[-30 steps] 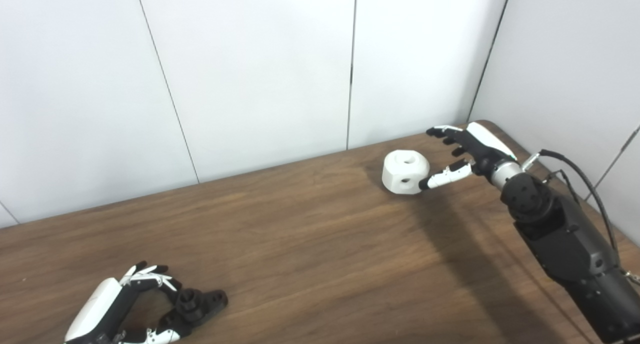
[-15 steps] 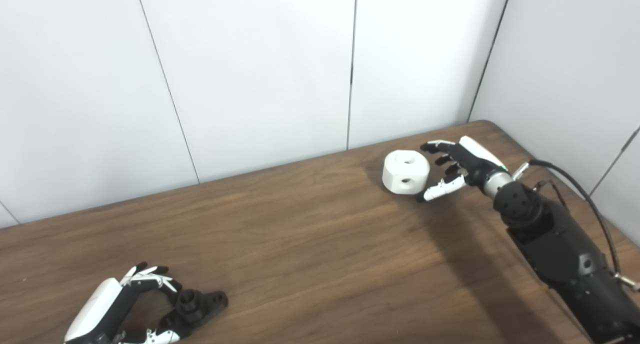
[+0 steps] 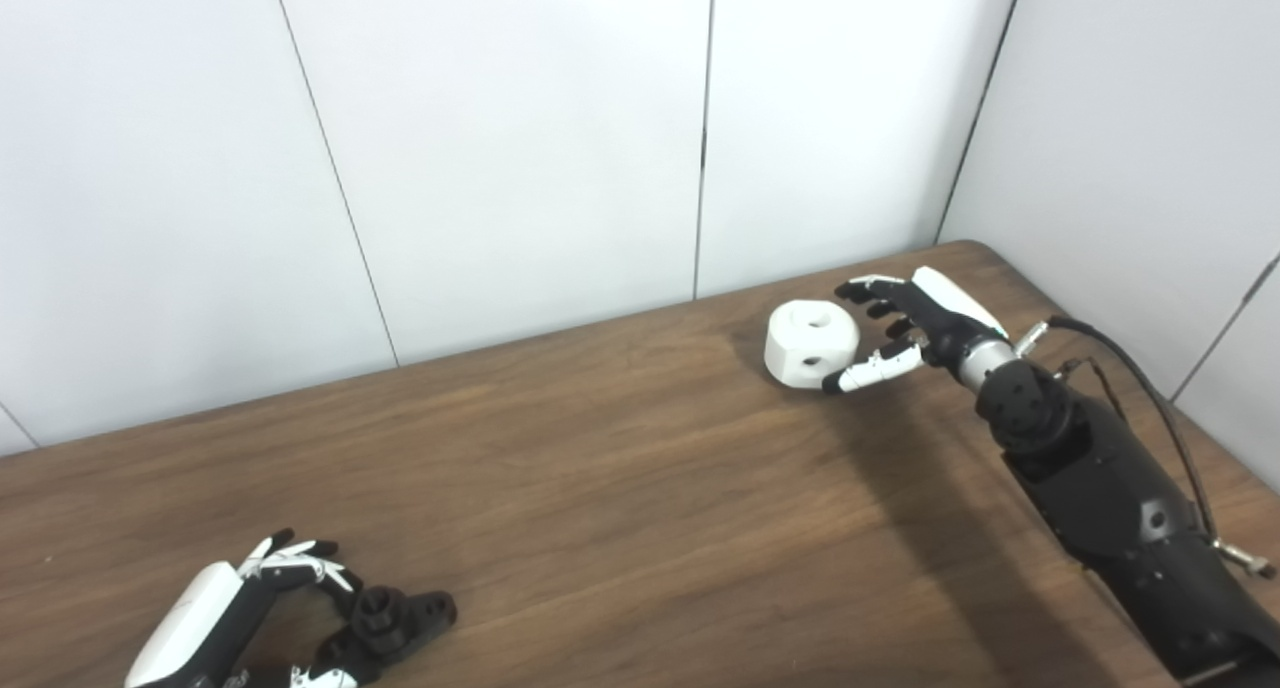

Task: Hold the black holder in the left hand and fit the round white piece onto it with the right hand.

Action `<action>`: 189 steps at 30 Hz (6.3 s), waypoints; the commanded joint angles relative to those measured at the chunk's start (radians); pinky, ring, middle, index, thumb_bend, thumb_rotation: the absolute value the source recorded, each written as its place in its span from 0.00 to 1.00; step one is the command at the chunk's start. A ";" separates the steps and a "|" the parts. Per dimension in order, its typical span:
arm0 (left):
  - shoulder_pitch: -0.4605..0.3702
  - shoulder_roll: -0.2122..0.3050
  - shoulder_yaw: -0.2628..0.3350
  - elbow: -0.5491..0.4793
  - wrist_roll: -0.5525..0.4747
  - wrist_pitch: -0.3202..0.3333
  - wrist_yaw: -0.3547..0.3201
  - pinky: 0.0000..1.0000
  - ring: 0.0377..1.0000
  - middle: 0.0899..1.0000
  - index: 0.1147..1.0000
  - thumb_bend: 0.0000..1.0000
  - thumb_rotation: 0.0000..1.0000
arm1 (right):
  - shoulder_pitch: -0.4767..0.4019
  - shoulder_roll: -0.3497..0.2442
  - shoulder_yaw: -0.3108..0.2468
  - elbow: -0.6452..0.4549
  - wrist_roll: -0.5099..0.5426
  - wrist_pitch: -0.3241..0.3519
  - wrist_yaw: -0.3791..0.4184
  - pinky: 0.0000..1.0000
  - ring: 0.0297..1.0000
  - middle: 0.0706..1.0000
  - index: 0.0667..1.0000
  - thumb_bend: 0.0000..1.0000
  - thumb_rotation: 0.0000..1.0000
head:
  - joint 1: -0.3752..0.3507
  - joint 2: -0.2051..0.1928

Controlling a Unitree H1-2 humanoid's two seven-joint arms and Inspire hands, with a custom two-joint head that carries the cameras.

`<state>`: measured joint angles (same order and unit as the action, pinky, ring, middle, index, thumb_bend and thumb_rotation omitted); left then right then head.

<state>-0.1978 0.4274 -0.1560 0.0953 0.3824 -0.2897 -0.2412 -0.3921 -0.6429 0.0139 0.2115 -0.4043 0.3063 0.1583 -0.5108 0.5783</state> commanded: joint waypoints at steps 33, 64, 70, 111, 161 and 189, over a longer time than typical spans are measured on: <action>0.007 0.023 0.039 -0.100 -0.027 0.008 -0.007 1.00 0.85 0.63 0.41 0.52 0.04 | -0.118 -0.024 0.038 0.060 -0.025 -0.040 -0.006 0.77 0.88 0.88 0.80 0.83 0.29 | 0.015 0.015; 0.005 -0.010 0.071 -0.052 -0.027 0.000 0.050 1.00 0.86 0.66 0.42 0.52 0.05 | -0.093 -0.071 0.020 0.029 -0.025 -0.076 0.006 0.77 0.89 0.89 0.68 0.86 0.24 | 0.101 0.045; 0.002 -0.005 0.072 -0.026 -0.021 -0.021 0.068 1.00 0.86 0.67 0.42 0.52 0.05 | -0.090 -0.071 0.019 0.013 -0.029 -0.064 0.016 0.79 0.90 0.89 0.69 0.87 0.24 | 0.103 0.045; -0.092 0.026 -0.071 0.133 0.096 -0.080 0.078 0.92 0.85 0.72 0.56 1.00 0.00 | -0.082 -0.076 -0.013 -0.059 -0.018 -0.016 0.038 0.82 0.91 0.90 0.68 0.89 0.26 | 0.137 0.068; -0.079 0.024 -0.099 0.141 0.030 -0.131 0.051 0.97 0.86 0.67 0.42 0.52 0.04 | -0.094 -0.083 0.003 -0.079 -0.053 0.011 0.048 0.82 0.91 0.90 0.69 0.88 0.27 | 0.120 0.072; -0.070 0.025 -0.093 0.125 0.025 -0.110 0.055 1.00 0.87 0.67 0.42 0.52 0.04 | -0.093 -0.081 0.008 -0.074 -0.062 0.001 0.059 0.82 0.91 0.89 0.69 0.89 0.24 | 0.098 0.066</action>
<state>-0.2706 0.4391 -0.2439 0.2301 0.3943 -0.3990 -0.1679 -0.4448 -0.6846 0.0323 0.1587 -0.4593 0.3260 0.2278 -0.4110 0.6443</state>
